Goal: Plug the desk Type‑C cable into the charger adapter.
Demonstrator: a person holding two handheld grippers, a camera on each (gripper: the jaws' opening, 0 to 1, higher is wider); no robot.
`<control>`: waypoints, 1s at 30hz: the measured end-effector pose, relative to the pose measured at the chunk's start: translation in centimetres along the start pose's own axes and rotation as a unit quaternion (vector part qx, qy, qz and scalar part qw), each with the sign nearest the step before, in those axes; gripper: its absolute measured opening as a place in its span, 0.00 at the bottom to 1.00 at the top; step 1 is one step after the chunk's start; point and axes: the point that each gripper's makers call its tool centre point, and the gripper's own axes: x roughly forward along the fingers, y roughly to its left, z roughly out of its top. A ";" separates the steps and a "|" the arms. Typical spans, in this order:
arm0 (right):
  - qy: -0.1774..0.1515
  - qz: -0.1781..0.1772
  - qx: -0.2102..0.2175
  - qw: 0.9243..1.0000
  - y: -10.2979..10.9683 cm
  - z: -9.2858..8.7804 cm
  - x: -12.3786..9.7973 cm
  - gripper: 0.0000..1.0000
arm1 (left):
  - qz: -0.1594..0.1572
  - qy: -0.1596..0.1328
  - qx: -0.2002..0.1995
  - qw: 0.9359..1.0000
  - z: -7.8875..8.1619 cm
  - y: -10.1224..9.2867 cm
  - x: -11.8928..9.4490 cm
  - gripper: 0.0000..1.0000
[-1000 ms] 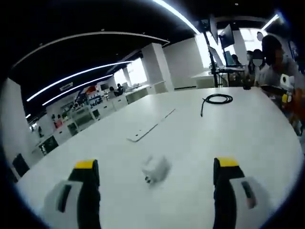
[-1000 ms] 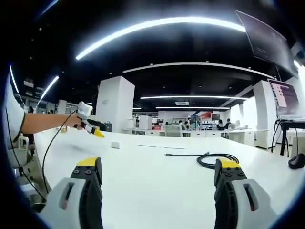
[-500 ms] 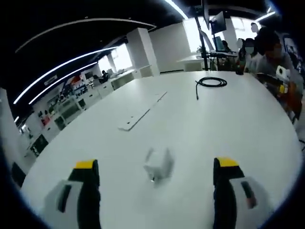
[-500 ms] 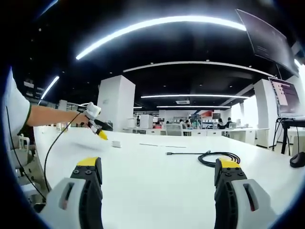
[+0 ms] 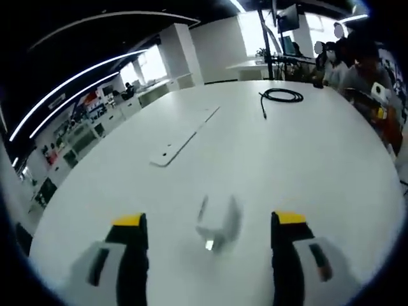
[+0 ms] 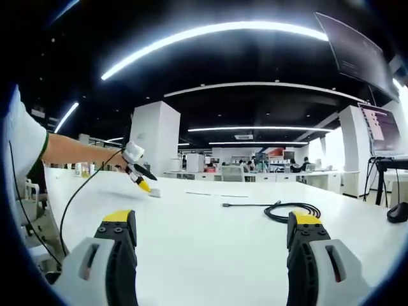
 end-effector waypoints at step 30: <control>-0.008 0.011 -0.004 1.000 0.7 0.4 0.4 1.00 | -0.030 0.042 0.010 0.999 -0.9 -0.7 2.2 0.36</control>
